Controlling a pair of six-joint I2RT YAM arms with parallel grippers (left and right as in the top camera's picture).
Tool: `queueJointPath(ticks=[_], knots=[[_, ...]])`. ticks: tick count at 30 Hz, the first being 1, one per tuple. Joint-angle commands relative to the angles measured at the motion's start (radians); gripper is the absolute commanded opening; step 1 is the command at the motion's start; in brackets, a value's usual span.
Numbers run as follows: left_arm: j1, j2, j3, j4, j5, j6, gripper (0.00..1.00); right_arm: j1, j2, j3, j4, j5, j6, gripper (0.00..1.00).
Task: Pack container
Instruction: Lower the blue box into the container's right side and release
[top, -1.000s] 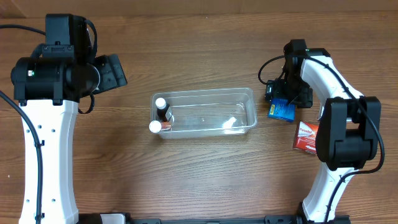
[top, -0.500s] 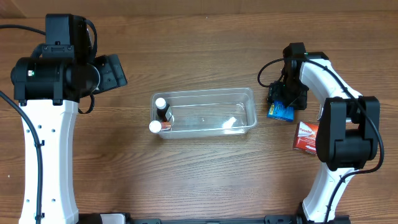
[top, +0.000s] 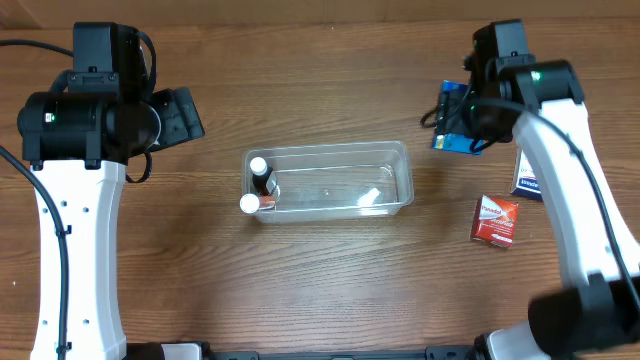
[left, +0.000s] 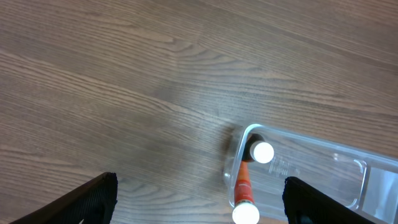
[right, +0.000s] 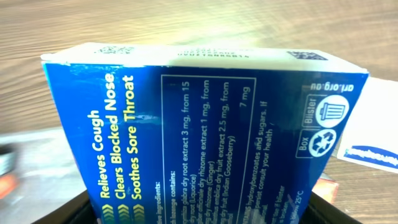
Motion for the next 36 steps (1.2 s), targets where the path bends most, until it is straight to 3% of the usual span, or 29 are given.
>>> queueJointPath(ticks=[1,8,17,28,33,36], knots=[[0.004,0.000,0.013,0.002,-0.002,0.005,0.87,0.122,-0.024,0.013,-0.016,-0.009,0.040,0.72],[0.004,0.000,0.013,-0.003,-0.002,0.005,0.87,0.288,0.066,-0.073,0.032,-0.009,0.110,0.72],[0.004,0.000,0.013,-0.002,-0.002,0.005,0.87,0.289,0.182,-0.147,0.093,-0.009,0.109,0.72],[0.004,0.000,0.013,-0.002,-0.003,0.005,0.87,0.289,0.191,-0.150,0.103,-0.009,0.109,0.73],[0.004,0.000,0.013,-0.002,-0.003,0.005,0.87,0.289,0.191,-0.150,0.100,-0.009,0.109,0.90],[0.004,0.000,0.013,-0.002,-0.003,0.005,0.87,0.289,0.191,-0.150,0.100,-0.009,0.109,0.92]])
